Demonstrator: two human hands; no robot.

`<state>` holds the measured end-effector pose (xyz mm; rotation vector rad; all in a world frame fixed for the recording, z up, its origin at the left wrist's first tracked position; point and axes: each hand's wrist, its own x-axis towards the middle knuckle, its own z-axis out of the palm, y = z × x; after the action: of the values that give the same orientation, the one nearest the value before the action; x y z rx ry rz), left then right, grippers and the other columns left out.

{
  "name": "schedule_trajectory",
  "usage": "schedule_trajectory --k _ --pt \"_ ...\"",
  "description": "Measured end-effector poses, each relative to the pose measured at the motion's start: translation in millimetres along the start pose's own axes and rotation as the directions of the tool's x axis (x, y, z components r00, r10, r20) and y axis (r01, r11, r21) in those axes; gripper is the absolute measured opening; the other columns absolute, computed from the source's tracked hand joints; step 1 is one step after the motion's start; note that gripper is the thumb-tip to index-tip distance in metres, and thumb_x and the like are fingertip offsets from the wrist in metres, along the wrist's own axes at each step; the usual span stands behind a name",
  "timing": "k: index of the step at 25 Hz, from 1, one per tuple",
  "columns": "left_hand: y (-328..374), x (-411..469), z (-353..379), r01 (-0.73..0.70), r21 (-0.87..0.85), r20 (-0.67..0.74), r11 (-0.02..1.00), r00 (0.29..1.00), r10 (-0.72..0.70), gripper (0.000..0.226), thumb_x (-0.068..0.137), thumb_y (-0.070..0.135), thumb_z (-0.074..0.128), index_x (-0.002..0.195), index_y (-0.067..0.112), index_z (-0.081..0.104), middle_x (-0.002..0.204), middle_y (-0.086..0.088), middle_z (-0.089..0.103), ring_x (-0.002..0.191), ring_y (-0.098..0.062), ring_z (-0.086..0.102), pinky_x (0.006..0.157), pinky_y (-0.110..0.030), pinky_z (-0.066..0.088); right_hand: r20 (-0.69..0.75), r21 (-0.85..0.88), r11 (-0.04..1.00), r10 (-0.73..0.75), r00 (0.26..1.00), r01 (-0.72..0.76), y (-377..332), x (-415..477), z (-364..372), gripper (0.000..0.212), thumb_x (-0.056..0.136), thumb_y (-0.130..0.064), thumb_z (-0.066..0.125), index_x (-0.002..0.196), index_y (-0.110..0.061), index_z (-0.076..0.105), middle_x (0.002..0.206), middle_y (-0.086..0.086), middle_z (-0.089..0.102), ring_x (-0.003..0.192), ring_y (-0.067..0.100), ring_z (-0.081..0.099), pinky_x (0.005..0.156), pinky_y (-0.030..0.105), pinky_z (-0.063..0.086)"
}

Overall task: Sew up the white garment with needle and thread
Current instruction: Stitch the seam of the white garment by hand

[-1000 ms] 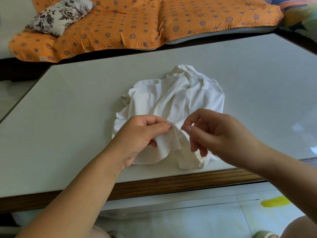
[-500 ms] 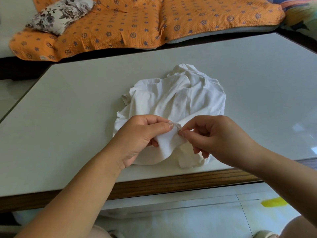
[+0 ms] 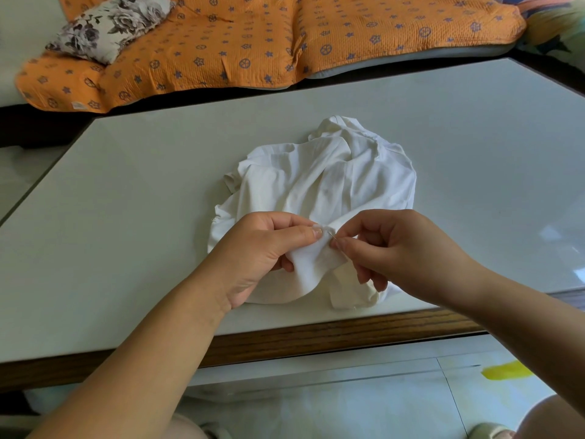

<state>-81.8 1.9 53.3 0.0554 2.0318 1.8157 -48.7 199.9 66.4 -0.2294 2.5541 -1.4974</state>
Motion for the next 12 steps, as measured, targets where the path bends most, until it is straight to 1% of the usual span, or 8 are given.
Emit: schedule_trajectory --k 1,3,5,8,12 --pt "0.3 -0.2 0.3 0.003 0.004 0.002 1.000 1.000 -0.003 0.026 0.065 0.029 0.084 0.086 0.014 0.080 0.084 -0.004 0.073 0.085 -0.023 0.057 0.073 -0.033 0.045 -0.002 -0.002 1.000 0.003 1.000 -0.003 -0.3 0.0 0.7 0.015 0.092 -0.032 0.063 0.078 -0.027 0.066 0.055 -0.004 0.066 0.043 0.007 0.055 0.056 0.022 0.049" --pt "0.1 0.3 0.3 0.006 0.011 0.005 1.000 1.000 -0.006 0.024 0.066 0.029 0.083 0.086 0.016 0.080 0.083 -0.003 0.072 0.083 -0.022 0.057 0.071 -0.031 0.045 -0.012 0.010 1.000 0.011 1.000 -0.011 -0.3 0.2 1.1 0.015 0.093 -0.032 0.062 0.080 -0.025 0.066 0.055 -0.004 0.066 0.043 0.008 0.054 0.053 0.019 0.047" --pt "0.2 0.6 0.4 0.005 0.012 0.008 1.000 1.000 -0.005 0.022 0.069 0.032 0.075 0.085 0.018 0.080 0.081 -0.002 0.071 0.081 -0.020 0.056 0.068 -0.027 0.045 -0.021 0.047 0.999 0.026 0.999 -0.025 -0.2 0.6 0.5 0.015 0.093 -0.030 0.062 0.081 -0.022 0.067 0.055 -0.003 0.065 0.044 0.009 0.054 0.050 0.015 0.043" --pt "-0.2 1.2 0.1 0.004 0.011 0.002 1.000 1.000 -0.004 0.024 0.068 0.033 0.074 0.085 0.017 0.080 0.082 -0.003 0.071 0.081 -0.021 0.055 0.067 -0.027 0.045 -0.019 0.122 0.991 0.057 0.998 -0.054 0.4 1.2 -1.1 0.015 0.092 -0.028 0.063 0.082 -0.019 0.069 0.054 -0.002 0.064 0.044 0.011 0.052 0.045 0.010 0.037" --pt "0.2 0.9 -0.4 0.003 0.012 0.003 1.000 1.000 -0.003 0.025 0.068 0.033 0.074 0.086 0.016 0.080 0.084 -0.004 0.071 0.081 -0.021 0.056 0.068 -0.028 0.045 0.031 0.190 0.978 0.083 0.996 -0.087 1.0 3.1 -3.5 0.015 0.093 -0.022 0.063 0.083 -0.016 0.071 0.052 0.000 0.062 0.042 0.012 0.049 0.042 0.010 0.035"
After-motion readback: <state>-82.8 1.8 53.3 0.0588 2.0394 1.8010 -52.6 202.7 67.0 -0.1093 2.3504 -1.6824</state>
